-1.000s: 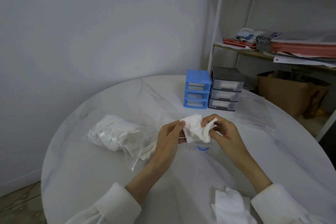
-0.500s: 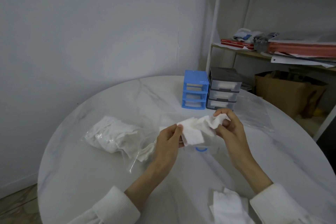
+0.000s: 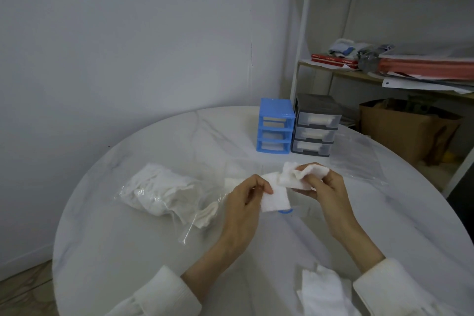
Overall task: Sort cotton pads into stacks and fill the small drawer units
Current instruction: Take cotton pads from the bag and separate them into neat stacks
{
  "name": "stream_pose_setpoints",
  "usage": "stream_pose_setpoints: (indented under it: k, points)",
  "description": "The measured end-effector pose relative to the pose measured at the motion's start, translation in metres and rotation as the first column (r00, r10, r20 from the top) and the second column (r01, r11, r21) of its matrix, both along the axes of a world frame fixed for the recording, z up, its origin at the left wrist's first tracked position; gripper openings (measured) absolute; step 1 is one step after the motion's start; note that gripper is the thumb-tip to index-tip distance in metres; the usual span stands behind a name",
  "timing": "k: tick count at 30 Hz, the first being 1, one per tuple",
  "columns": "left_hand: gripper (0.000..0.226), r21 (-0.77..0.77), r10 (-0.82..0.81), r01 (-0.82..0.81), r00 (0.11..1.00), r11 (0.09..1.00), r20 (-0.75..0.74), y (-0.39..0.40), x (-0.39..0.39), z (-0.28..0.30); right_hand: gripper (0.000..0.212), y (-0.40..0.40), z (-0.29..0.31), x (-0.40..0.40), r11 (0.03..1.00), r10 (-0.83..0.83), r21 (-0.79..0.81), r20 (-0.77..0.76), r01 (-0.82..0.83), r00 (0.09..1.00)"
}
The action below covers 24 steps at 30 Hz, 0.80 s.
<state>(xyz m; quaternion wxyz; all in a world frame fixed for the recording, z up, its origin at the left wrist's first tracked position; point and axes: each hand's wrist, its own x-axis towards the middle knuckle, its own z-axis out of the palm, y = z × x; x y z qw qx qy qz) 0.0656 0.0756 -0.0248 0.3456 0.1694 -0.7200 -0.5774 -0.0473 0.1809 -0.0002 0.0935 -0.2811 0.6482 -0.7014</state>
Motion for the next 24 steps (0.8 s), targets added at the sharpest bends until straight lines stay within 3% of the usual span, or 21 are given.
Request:
stream_pose_setpoints:
  k: [5,14,24]
  points:
    - [0.018,0.054,0.025,-0.022,0.999,0.998,-0.042,-0.0005,-0.0006,0.0018,0.016,-0.0006,0.0003,0.0000,1.000,-0.012,-0.021,0.078,0.013,0.997]
    - [0.037,0.108,-0.016,0.031,0.991,0.994,-0.131,-0.0024,0.0021,0.0079,0.013,-0.0007,0.0053,0.0038,0.997,0.027,-0.079,0.144,-0.015,0.989]
    - [0.034,0.176,-0.007,0.034,0.988,0.984,-0.151,-0.0039,0.0013,0.0085,0.015,-0.0017,0.0076,0.0052,0.988,0.001,-0.153,0.155,0.023,0.988]
